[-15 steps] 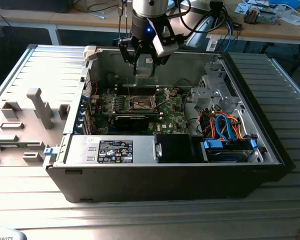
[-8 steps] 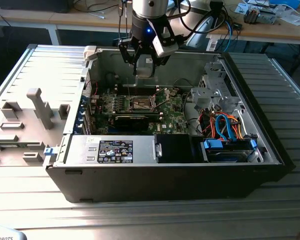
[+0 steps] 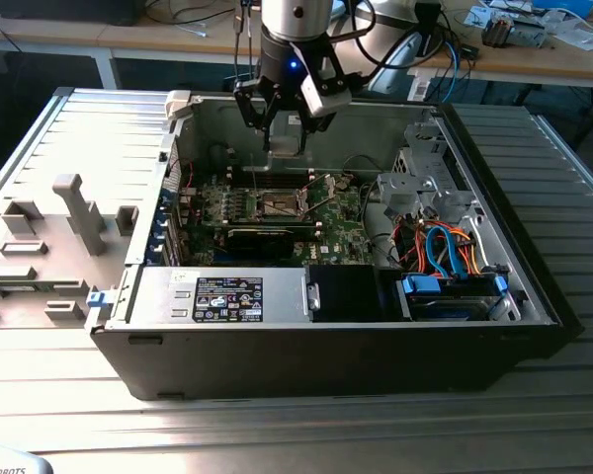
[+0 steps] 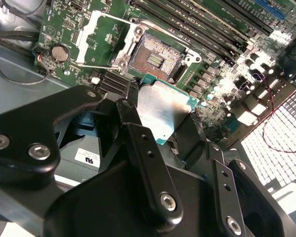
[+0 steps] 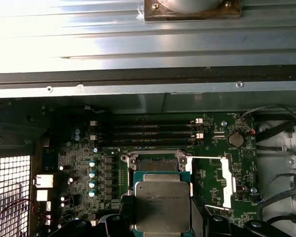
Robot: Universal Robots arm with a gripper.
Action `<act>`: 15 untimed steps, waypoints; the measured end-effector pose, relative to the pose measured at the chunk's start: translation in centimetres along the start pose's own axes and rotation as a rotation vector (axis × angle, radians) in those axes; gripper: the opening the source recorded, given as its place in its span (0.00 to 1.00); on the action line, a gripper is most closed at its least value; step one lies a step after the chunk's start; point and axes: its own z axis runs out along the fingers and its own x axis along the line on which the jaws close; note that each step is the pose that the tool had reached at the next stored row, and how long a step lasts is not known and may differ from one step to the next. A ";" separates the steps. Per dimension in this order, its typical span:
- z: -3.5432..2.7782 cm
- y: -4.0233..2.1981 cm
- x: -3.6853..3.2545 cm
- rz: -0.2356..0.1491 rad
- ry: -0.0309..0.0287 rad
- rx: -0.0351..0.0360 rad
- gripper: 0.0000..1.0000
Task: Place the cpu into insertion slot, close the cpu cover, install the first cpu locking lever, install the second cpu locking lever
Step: 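Place the cpu into insertion slot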
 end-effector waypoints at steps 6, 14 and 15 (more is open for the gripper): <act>0.32 -0.03 0.00 0.000 0.0001 0.0001 0.54; 0.75 -0.07 -0.01 0.000 0.0000 0.0000 0.54; 0.79 -0.07 -0.01 0.000 0.0001 0.0001 0.54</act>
